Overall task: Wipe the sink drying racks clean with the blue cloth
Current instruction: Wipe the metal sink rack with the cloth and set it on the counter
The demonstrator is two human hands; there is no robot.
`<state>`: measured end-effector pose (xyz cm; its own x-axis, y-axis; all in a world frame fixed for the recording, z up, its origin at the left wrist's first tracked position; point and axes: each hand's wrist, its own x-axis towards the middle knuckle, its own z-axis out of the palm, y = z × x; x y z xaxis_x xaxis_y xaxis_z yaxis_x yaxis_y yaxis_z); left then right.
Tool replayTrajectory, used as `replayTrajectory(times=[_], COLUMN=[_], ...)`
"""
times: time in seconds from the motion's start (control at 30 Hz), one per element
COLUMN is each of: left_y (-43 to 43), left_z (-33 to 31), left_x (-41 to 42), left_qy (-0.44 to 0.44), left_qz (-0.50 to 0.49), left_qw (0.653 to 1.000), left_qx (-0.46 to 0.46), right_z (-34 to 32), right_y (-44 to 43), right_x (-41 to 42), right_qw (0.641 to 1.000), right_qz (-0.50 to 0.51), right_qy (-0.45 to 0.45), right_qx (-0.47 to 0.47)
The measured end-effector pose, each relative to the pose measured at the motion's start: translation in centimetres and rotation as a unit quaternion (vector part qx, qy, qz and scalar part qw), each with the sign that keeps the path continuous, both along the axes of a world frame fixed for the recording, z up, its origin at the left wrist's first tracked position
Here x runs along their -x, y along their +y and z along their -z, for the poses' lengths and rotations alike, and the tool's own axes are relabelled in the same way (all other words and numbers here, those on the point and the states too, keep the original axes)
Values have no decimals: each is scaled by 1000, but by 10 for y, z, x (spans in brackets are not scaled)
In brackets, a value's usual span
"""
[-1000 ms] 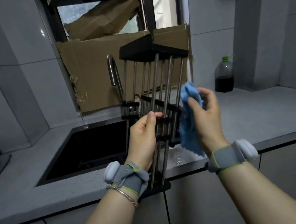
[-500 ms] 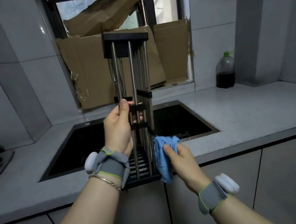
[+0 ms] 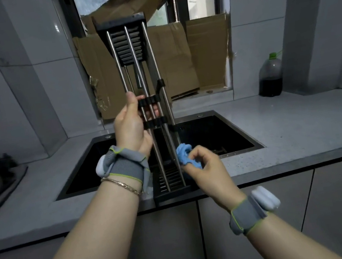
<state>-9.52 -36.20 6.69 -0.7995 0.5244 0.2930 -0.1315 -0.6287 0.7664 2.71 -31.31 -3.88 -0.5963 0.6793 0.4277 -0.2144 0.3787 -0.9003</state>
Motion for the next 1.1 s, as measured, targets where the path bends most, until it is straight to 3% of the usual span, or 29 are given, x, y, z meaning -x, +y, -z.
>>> replayTrajectory(times=[0.13,0.3,0.4,0.47,0.57,0.7,0.8,1.03,1.1], left_y=[3,-4,-6,-4,-2,-3,-4,-3,0], left_z=[-6,-1,-1,-2,-2,-1,2,15,17], left_x=[-3,-2,-5,-6,-14,-27,-25,-17,-19], left_qy=[-38,53,76,61,46,58,63,59,60], left_qz=[11,43,43,36,28,-7,-29,-67,-66], left_qw=[999,995,993,995,996,991,990,991,990], left_qx=[-23,67,84,72,73,124,120,105,107], right_z=[-27,-46,-45,-45,-49,-55,-50,14,4], right_y=[8,20,24,14,-5,-3,0,0,4], right_x=[10,18,11,7,12,33,34,16,15], right_qw=[996,998,990,970,939,909,899,923,933], right_qz=[64,36,127,195,216,285,282,235,249], right_qy=[56,38,34,83,97,53,31,-84,-58], right_qx=[10,33,-43,-117,-248,-298,-333,-293,-254])
